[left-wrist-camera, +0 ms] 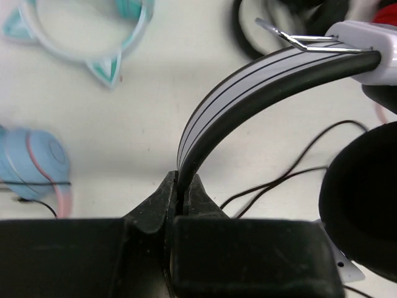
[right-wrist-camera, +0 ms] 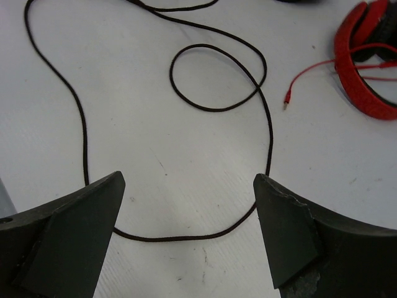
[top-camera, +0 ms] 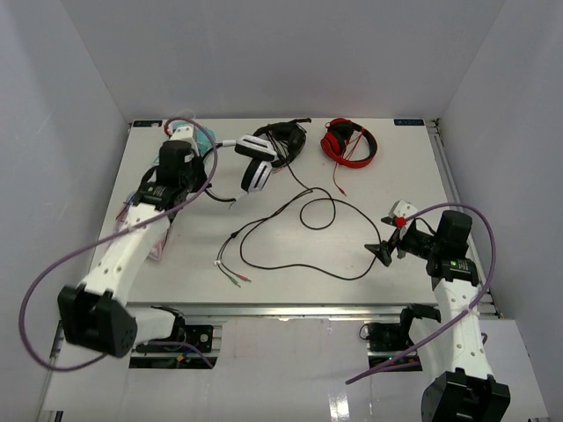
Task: Wrap the headphones
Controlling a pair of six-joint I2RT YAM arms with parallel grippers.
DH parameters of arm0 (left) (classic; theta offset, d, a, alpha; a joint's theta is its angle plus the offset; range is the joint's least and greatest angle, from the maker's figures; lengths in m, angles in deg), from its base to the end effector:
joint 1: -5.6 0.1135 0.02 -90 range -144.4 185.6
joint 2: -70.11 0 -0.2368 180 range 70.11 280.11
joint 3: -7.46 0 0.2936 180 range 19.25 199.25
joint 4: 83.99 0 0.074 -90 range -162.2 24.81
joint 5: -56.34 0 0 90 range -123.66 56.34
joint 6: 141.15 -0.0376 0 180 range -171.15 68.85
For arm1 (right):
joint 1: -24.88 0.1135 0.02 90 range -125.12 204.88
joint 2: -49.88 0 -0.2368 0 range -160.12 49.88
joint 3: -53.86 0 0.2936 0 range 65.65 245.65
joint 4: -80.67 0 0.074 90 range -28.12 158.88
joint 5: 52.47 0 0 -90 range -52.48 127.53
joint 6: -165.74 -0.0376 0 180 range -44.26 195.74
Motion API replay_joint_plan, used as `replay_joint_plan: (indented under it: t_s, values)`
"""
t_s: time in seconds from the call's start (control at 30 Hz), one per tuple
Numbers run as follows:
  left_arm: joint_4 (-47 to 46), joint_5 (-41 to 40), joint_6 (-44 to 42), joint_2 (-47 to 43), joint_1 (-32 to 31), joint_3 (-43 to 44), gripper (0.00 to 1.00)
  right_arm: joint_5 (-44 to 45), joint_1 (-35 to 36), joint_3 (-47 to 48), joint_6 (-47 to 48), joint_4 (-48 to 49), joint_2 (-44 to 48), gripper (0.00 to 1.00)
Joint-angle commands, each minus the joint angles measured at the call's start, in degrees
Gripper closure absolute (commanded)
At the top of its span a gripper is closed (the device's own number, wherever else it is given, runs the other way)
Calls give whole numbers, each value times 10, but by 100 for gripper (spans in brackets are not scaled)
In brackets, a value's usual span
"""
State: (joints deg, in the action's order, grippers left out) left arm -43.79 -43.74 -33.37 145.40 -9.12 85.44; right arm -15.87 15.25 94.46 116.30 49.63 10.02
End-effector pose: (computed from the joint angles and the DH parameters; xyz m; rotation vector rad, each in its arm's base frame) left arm 0.3317 -0.0803 0.2887 -0.1554 2.2108 -0.1180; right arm 0.2171 -0.0062 0.2204 -0.9917 1.6143 0.3861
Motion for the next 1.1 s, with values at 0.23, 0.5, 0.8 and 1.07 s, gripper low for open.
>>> replay_joint_plan:
  t_s: [0.23, 0.5, 0.8, 1.07]
  values:
    - [-49, 199, -26, -196, -38, -45, 100, -176, 13, 83, -121, 116, 2, 9]
    - [-46, 252, 68, -129, -62, 34, 100, -165, 138, 91, -215, 203, -52, 9]
    - [-44, 252, 138, -71, -93, 94, 100, -67, 276, 84, -126, 244, -159, 9]
    - [-45, 271, 187, -53, -98, 134, 100, -49, 291, 68, -216, 443, -241, 8]
